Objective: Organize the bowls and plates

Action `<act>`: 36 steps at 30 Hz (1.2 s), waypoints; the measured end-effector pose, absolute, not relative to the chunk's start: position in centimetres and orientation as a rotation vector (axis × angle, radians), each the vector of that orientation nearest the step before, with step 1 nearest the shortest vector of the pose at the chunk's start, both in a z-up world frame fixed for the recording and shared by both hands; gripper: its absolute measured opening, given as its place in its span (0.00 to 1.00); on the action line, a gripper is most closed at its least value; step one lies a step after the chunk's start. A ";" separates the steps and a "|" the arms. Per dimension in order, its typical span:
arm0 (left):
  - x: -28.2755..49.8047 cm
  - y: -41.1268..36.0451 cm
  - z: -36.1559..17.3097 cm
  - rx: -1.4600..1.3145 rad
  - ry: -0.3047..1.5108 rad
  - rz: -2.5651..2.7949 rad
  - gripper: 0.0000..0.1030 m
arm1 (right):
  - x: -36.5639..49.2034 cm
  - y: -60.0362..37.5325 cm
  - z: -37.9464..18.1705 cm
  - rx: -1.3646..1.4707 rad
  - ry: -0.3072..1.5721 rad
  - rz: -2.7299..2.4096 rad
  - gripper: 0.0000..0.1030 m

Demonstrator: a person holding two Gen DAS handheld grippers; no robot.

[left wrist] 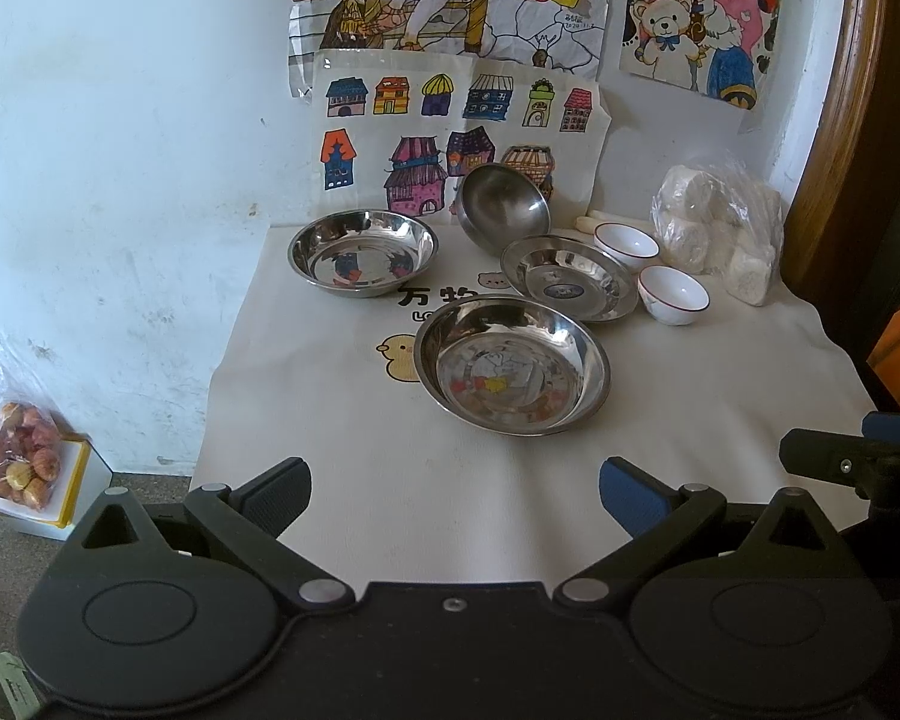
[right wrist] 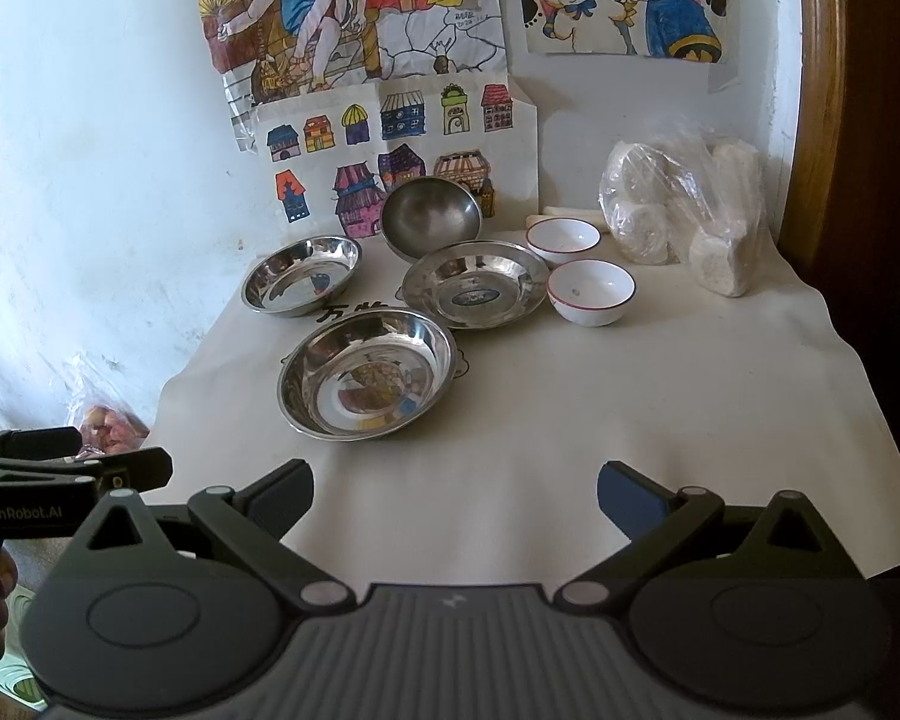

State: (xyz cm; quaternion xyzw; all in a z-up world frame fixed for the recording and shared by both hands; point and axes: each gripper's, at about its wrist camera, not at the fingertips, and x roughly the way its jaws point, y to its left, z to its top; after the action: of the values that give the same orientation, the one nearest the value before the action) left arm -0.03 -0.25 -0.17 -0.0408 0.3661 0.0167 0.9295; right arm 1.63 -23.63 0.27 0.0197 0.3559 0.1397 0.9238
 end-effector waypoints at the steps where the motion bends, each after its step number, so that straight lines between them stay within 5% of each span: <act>1: 0.0 -0.3 -0.2 -0.083 0.750 0.034 0.99 | 1.7 -23.5 0.3 0.041 0.730 0.286 1.00; 36: -0.2 -0.7 -0.6 -0.082 0.755 0.038 0.99 | 1.6 -23.9 0.4 0.043 0.736 0.286 1.00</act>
State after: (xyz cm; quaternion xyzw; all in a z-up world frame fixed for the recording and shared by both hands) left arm -0.18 -0.68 -0.56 -0.0401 0.3687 0.0185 0.9285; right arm 1.61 -23.87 0.37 0.0209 0.3584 0.1392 0.9229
